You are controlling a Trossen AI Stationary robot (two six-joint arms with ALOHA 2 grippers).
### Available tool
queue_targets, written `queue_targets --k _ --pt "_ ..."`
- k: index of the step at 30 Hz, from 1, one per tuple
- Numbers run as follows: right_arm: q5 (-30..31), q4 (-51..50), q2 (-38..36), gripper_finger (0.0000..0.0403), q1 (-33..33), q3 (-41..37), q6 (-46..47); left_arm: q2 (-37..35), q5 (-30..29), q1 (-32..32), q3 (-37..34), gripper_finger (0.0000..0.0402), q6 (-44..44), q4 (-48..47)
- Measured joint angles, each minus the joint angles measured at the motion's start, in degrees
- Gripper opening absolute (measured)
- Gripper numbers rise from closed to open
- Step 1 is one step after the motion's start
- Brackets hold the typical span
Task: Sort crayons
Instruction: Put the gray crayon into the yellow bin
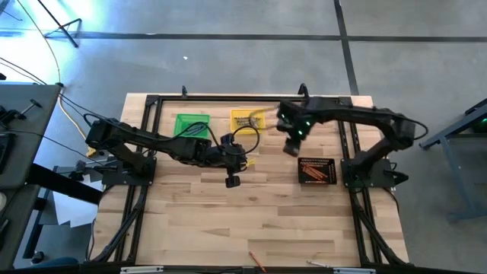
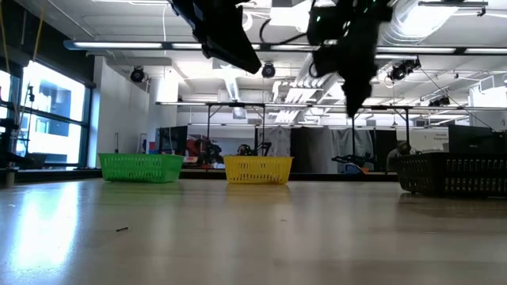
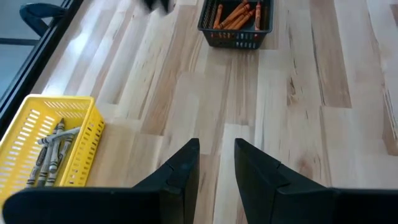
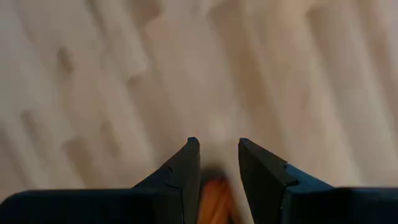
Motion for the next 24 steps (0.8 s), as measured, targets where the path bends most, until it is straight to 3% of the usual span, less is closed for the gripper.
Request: queue_targets --k 6,9,16,24 --pt "0.4 -5.5 -6.5 0.0105 13.3 -0.5 14.2 0.0 0.3 0.0 0.0 0.0086 0.0 0.1" --pt "3.6 -5.3 -8.1 0.0105 21.4 -0.5 23.3 0.0 0.7 0.0 0.0 0.0086 -0.5 -0.3" --pt "9.3 -5.4 -7.5 0.0105 39.7 -0.6 45.7 0.0 0.7 0.0 0.0 0.0086 -0.9 -0.2" --pt "12.5 -1.6 -4.2 0.0105 55.3 -0.6 71.1 0.0 0.7 -0.9 0.0 0.0086 -1.4 0.2"
